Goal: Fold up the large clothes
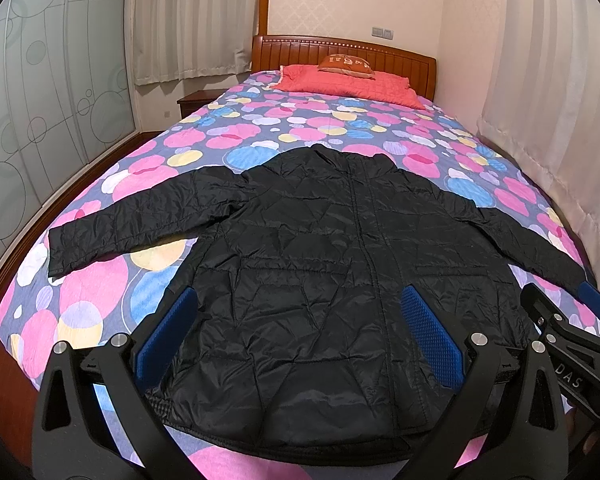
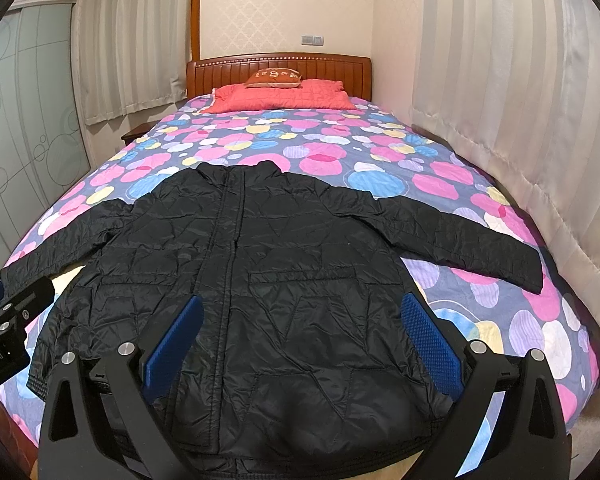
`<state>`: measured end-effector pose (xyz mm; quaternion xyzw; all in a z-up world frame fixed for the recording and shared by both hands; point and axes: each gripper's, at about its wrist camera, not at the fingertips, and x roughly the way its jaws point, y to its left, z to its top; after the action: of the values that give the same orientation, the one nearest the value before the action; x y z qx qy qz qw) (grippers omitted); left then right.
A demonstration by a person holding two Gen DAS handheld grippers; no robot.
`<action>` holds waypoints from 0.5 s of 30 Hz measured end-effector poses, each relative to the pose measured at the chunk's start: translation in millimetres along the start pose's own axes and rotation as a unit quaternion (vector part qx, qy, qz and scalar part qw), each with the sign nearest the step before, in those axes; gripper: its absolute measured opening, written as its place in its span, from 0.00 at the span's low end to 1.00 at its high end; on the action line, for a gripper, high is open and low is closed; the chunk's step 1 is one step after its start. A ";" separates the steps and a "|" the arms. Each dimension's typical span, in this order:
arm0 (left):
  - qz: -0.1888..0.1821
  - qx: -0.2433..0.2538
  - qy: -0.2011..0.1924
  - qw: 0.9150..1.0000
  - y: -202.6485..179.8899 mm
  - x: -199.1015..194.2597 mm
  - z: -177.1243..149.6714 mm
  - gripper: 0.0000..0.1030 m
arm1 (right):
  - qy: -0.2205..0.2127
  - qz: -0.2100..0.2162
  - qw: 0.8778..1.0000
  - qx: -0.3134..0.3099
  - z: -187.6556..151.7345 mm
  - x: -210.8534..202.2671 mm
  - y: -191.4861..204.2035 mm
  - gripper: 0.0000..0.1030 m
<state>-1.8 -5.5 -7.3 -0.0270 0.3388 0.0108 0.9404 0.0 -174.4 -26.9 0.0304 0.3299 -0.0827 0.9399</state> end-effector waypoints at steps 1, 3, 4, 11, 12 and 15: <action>0.000 0.001 0.000 1.000 1.2 -0.5 1.7 0.98 | 0.000 0.000 1.000 0.000 0.0 0.0 0.1 0.95; 0.000 0.001 -0.001 1.000 0.8 -0.3 1.3 0.98 | 0.000 0.000 1.000 0.000 0.1 0.0 0.0 0.95; 0.000 0.001 0.000 1.000 1.0 -0.4 1.7 0.98 | 0.000 0.000 1.000 0.000 0.1 0.1 -0.1 0.95; 0.000 0.000 0.001 1.000 4.4 0.9 -0.6 0.98 | 0.000 0.000 1.000 -0.001 0.0 0.1 -0.2 0.95; 0.000 0.000 0.001 1.000 4.3 1.1 -1.3 0.98 | 0.000 0.000 1.000 -0.001 0.0 0.2 -0.4 0.95; 0.000 0.000 0.000 1.000 4.3 1.1 -1.4 0.98 | 0.000 0.000 1.000 -0.001 -0.1 0.3 -0.7 0.95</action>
<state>-2.0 -1.3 -9.2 -0.0266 0.3392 0.0108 0.9403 0.0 -175.1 -27.1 0.0299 0.3301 -0.0824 0.9399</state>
